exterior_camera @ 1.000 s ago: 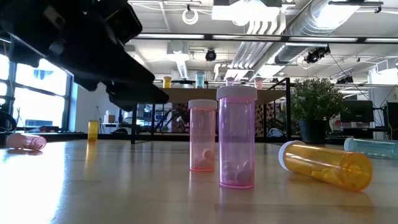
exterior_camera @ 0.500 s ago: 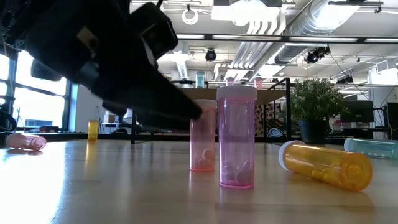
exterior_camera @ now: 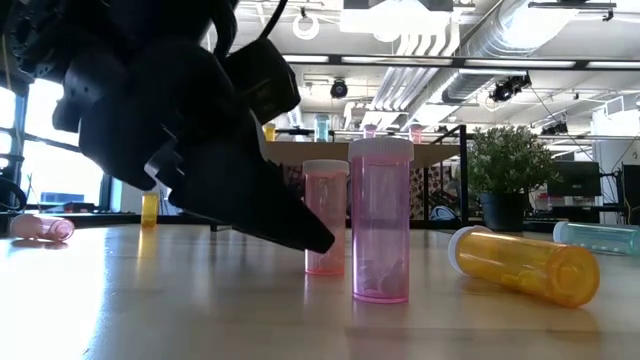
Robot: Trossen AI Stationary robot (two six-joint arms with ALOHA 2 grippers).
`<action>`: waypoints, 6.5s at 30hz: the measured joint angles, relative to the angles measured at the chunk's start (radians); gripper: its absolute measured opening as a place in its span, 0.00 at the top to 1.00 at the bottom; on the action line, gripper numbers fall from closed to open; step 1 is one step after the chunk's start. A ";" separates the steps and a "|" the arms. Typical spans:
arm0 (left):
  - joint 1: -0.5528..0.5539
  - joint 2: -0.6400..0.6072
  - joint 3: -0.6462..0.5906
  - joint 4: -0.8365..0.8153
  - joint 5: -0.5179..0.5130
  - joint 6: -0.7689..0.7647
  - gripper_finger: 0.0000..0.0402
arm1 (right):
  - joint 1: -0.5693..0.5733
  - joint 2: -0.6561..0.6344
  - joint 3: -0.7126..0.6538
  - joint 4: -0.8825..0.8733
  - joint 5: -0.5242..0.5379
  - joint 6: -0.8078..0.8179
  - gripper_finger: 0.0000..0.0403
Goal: Pick and place medicine bottles onto shelf by color
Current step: Put the right pink pill bottle aligned with the other pink pill bottle
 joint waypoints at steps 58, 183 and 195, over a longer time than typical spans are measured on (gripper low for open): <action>0.130 -0.246 0.000 -0.109 0.102 -0.015 0.78 | 0.000 0.001 0.000 -0.109 -0.098 0.032 0.44; 0.388 -0.685 0.000 -0.603 0.117 0.178 0.78 | 0.270 0.157 -1.163 1.324 -0.305 -0.043 0.63; 0.388 -0.685 0.000 -0.579 0.101 0.178 0.78 | 0.270 0.157 -1.163 1.323 -0.305 -0.042 0.75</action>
